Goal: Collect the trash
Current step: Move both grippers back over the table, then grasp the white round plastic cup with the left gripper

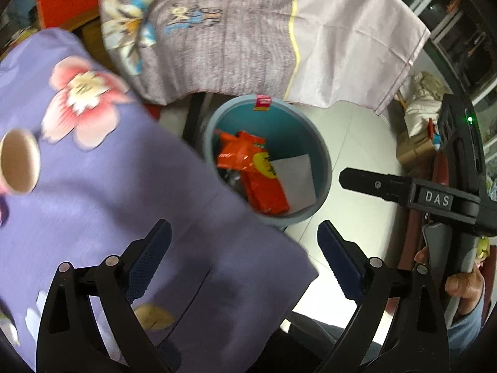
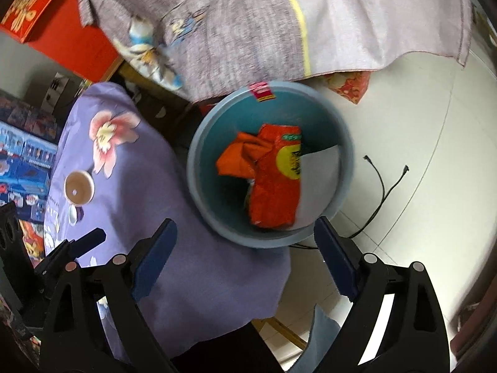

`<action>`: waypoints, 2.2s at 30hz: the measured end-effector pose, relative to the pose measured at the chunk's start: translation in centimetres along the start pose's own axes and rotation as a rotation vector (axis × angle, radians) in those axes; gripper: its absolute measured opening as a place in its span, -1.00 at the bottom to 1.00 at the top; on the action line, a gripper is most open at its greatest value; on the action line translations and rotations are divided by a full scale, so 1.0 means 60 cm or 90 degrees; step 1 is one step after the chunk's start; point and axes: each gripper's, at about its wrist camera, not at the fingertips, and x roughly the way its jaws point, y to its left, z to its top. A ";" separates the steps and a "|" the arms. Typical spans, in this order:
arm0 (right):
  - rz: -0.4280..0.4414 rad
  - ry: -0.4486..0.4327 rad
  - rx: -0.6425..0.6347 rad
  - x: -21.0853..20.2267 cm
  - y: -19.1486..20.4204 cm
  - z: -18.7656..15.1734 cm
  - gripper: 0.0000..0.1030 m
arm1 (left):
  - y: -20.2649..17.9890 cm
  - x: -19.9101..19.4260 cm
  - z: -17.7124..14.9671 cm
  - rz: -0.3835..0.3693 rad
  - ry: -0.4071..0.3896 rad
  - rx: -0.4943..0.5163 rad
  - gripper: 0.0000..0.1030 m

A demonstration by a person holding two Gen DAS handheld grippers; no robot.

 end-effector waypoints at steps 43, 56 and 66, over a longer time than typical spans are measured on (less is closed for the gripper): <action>0.040 0.178 -0.295 0.122 0.435 -0.309 0.66 | 0.321 -0.228 -0.437 0.179 -0.077 -0.157 0.85; 0.025 0.190 -0.295 0.142 0.445 -0.309 0.67 | 0.319 -0.199 -0.431 0.210 -0.062 -0.086 0.45; 0.026 0.195 -0.339 0.159 0.509 -0.315 0.67 | 0.390 -0.243 -0.434 0.197 -0.118 -0.188 -0.01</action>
